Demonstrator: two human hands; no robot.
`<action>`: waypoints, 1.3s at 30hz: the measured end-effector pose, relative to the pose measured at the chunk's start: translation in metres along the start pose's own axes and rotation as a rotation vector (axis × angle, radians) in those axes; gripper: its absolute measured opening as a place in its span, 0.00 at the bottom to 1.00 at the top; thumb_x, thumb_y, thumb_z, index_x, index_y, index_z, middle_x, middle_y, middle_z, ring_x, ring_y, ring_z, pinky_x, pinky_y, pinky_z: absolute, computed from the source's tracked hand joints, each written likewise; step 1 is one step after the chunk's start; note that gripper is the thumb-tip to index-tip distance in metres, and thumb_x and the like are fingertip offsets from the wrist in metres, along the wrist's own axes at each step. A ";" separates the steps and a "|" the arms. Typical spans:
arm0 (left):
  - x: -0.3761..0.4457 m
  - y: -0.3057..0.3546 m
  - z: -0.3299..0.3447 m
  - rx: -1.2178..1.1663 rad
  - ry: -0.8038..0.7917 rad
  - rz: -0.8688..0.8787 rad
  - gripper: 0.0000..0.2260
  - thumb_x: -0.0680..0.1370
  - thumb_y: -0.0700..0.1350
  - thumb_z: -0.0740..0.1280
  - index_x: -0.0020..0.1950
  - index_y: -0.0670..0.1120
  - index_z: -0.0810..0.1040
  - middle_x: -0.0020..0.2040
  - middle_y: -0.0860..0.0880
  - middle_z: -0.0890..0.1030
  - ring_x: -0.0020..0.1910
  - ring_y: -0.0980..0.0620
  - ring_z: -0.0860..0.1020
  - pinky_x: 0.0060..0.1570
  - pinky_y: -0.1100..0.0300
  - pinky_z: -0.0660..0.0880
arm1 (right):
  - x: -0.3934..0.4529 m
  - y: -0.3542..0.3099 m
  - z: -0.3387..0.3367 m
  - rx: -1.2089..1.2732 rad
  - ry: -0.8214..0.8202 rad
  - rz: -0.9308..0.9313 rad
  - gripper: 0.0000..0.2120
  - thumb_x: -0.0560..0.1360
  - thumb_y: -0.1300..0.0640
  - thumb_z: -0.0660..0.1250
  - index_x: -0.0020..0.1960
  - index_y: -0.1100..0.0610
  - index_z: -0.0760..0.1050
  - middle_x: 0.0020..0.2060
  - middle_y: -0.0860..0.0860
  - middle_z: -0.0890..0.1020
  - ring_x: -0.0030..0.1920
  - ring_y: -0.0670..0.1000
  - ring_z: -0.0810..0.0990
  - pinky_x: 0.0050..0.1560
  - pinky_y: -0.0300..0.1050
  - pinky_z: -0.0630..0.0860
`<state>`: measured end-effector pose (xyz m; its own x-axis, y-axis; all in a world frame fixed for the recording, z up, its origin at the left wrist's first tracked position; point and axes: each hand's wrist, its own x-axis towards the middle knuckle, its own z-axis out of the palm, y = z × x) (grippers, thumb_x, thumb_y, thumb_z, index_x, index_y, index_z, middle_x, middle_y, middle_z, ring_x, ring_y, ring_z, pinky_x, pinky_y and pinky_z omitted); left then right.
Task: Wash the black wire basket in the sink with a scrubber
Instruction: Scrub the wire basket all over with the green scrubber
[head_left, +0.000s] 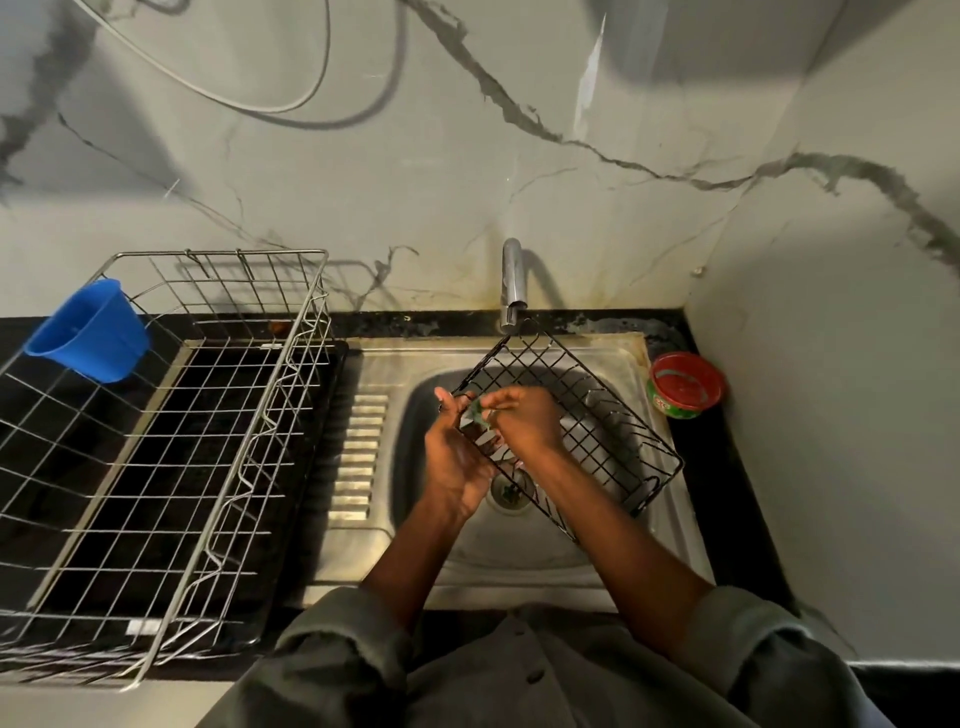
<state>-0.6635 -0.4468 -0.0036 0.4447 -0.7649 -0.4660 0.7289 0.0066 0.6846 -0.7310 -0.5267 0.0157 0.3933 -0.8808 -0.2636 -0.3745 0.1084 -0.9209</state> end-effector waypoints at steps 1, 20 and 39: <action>0.000 -0.002 0.000 -0.026 -0.004 0.002 0.38 0.74 0.73 0.67 0.69 0.43 0.78 0.67 0.37 0.79 0.66 0.35 0.77 0.49 0.42 0.80 | -0.001 -0.003 0.002 -0.027 0.033 -0.031 0.10 0.72 0.66 0.75 0.47 0.53 0.83 0.43 0.46 0.86 0.45 0.47 0.85 0.46 0.44 0.83; 0.025 -0.002 -0.004 -0.254 0.115 0.027 0.34 0.69 0.74 0.69 0.56 0.45 0.81 0.49 0.42 0.82 0.54 0.42 0.82 0.65 0.39 0.76 | -0.010 -0.009 0.009 -0.305 -0.199 -0.182 0.07 0.72 0.59 0.78 0.50 0.54 0.86 0.44 0.47 0.87 0.42 0.42 0.84 0.47 0.41 0.81; 0.025 0.015 0.011 -0.246 0.121 0.093 0.27 0.81 0.68 0.61 0.54 0.45 0.81 0.40 0.47 0.82 0.36 0.49 0.80 0.40 0.55 0.76 | -0.009 0.011 -0.011 -0.506 -0.247 -0.129 0.03 0.74 0.60 0.74 0.47 0.54 0.85 0.43 0.45 0.85 0.44 0.46 0.82 0.47 0.42 0.77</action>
<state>-0.6473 -0.4726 0.0013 0.5636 -0.6713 -0.4814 0.7798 0.2401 0.5781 -0.7477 -0.5224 0.0106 0.6240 -0.7320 -0.2735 -0.6415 -0.2801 -0.7141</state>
